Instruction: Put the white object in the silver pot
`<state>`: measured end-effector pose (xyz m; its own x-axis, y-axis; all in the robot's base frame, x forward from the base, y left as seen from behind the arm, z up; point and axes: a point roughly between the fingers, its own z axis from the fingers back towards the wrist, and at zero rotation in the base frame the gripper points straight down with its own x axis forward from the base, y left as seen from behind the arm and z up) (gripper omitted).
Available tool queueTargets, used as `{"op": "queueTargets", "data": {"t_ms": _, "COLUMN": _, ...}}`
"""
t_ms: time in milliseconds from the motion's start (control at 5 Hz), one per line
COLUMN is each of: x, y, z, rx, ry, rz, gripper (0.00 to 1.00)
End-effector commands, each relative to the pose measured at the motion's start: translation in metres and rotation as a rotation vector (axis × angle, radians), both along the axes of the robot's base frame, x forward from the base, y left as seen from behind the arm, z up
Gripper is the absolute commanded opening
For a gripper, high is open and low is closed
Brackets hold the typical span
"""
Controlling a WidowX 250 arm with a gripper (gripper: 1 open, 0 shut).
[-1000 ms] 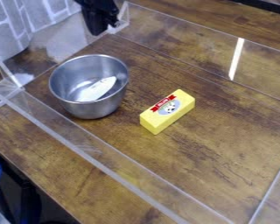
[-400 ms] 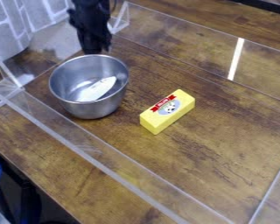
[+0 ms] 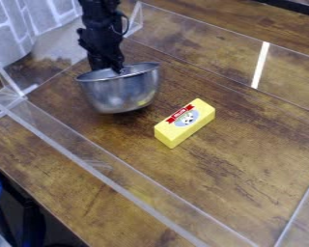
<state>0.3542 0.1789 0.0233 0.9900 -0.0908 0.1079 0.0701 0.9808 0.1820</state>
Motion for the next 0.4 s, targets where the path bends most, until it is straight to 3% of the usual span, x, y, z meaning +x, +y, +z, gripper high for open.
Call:
{"op": "queueTargets", "data": {"t_ms": 0, "x": 0.0006, "y": 0.0116, "z": 0.0056, "rx": 0.0, "ry": -0.008, "rz": 0.014, "gripper": 0.0}}
{"op": "queueTargets", "data": {"t_ms": 200, "x": 0.0028, "y": 0.0164, "z": 0.0021, "rx": -0.016, "ry": 0.008, "rz": 0.013, "gripper": 0.0}}
